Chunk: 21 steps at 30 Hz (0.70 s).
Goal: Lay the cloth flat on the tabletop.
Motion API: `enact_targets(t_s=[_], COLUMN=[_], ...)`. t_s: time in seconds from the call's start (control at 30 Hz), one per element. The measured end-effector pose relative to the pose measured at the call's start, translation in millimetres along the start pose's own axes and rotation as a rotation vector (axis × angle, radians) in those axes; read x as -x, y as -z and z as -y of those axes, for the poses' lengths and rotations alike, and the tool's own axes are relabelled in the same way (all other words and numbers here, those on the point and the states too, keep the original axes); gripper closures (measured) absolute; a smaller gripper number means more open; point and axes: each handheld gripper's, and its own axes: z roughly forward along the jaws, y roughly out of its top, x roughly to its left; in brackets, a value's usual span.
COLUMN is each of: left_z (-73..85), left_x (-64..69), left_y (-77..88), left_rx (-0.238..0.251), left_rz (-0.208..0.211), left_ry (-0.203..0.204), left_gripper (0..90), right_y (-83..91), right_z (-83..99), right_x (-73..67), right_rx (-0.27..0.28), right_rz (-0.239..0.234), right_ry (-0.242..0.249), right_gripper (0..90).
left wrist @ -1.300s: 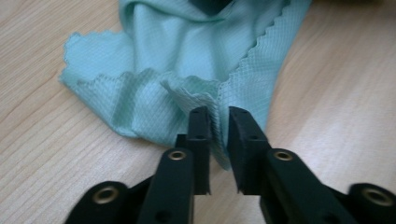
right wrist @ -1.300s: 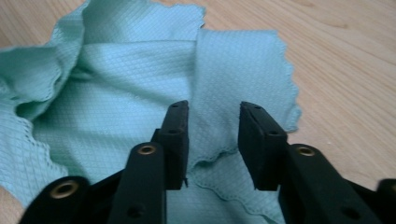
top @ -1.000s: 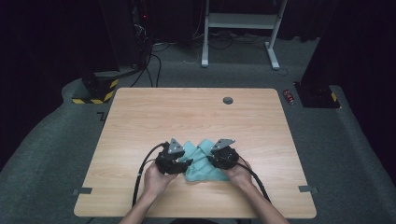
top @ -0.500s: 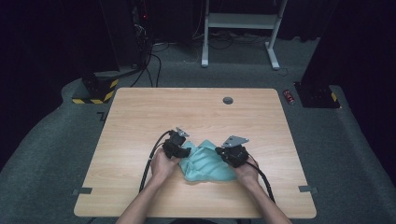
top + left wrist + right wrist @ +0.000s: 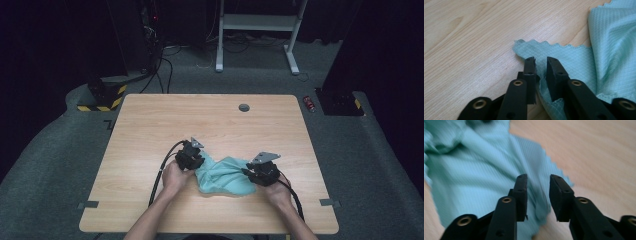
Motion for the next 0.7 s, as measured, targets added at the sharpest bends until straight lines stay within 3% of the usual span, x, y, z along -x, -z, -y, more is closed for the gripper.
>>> enact_targets(t_s=[0.1,0.27,0.37,0.43,0.53,0.6,0.7], left_z=[-0.4,-4.5,-6.2,-6.0,-5.6,-6.0,-6.3], left_x=[0.7,-1.4,-5.1,-6.5,-7.0,-8.2,-9.8], left_y=[-0.8,3.6,11.9,15.0,18.8,22.0,30.2], left_rx=[0.004,0.008,0.053,0.065,0.079,0.098,0.144], left_rz=[0.010,0.023,0.015,0.006,-0.009,-0.019,-0.031], left_ry=[-0.006,-0.003,0.009,0.014,0.013,0.012,0.022], left_gripper=[86.4,88.1,88.2,88.2,88.2,88.2,88.3], right_y=[-3.1,-32.0,-38.0,-36.5,-35.5,-36.2,-35.3], right_z=[-16.4,-23.7,-20.3,-19.4,-19.9,-21.9,-23.4], right_x=[0.1,17.1,19.9,20.8,19.3,11.2,8.5], right_rx=[0.028,-0.047,-0.094,-0.096,-0.106,-0.121,-0.126], right_rz=[-0.006,0.045,0.081,0.088,0.064,0.094,0.098], right_ry=[-0.032,-0.135,-0.147,-0.140,-0.118,-0.044,-0.007], right_gripper=[60.7,62.9,65.2,67.8,87.4,89.4,90.0])
